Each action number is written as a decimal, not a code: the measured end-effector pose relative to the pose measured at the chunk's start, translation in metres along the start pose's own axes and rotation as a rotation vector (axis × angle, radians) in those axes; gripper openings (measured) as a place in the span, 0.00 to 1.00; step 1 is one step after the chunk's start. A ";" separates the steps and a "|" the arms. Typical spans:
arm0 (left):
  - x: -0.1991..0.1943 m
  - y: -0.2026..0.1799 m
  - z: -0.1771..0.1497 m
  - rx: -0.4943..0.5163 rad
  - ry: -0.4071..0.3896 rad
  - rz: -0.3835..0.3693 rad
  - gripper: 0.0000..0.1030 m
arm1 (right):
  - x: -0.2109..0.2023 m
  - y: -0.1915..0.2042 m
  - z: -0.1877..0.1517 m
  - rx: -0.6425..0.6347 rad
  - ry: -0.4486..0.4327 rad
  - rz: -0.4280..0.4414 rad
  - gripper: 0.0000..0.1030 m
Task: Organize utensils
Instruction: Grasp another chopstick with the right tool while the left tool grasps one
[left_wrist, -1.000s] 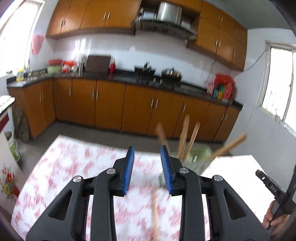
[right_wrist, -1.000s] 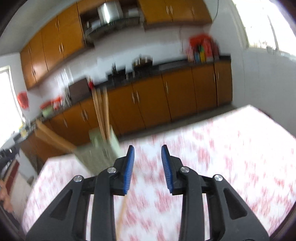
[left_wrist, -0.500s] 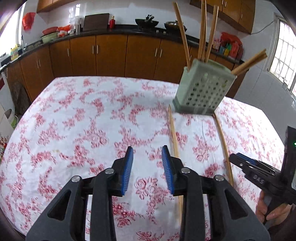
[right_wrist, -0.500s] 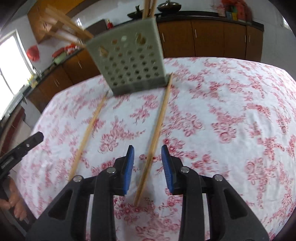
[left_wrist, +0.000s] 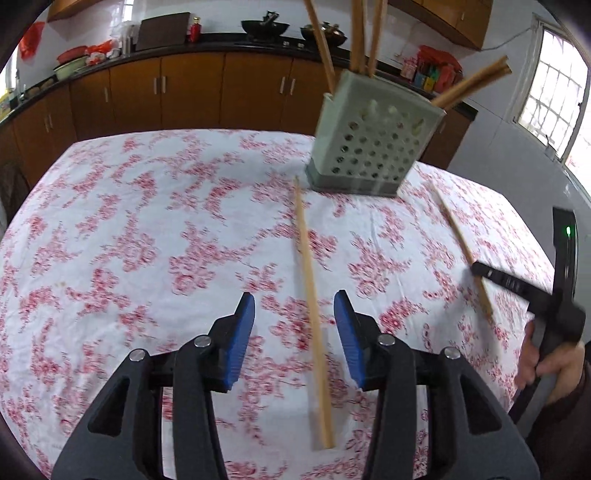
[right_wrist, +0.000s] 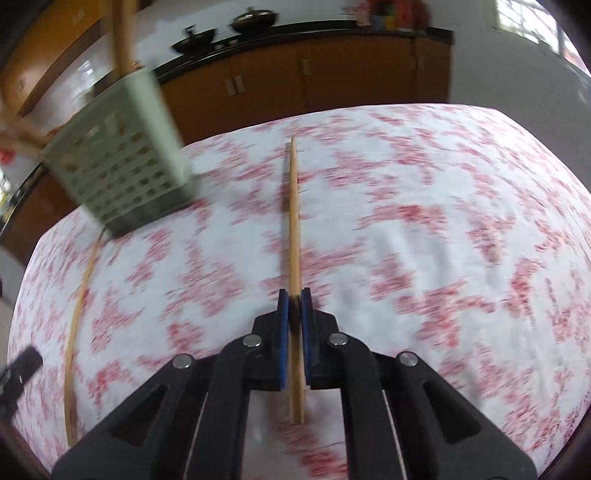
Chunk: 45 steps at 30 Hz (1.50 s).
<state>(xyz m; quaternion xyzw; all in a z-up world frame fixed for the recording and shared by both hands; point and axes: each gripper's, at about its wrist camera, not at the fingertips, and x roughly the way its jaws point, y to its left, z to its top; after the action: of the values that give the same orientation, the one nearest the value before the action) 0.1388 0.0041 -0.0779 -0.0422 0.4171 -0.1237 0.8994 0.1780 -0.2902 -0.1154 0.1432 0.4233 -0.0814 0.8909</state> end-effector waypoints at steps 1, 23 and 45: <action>0.003 -0.003 -0.001 0.009 0.009 -0.001 0.44 | 0.000 -0.009 0.003 0.021 0.000 -0.007 0.07; 0.056 0.031 0.045 -0.085 0.029 0.179 0.08 | 0.015 0.032 0.014 -0.218 -0.005 0.045 0.07; 0.068 0.043 0.055 -0.092 0.008 0.163 0.08 | 0.034 0.021 0.033 -0.179 -0.006 0.054 0.08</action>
<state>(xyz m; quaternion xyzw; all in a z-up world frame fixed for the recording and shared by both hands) 0.2311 0.0265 -0.1003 -0.0489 0.4281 -0.0309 0.9019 0.2296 -0.2817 -0.1178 0.0742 0.4223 -0.0194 0.9032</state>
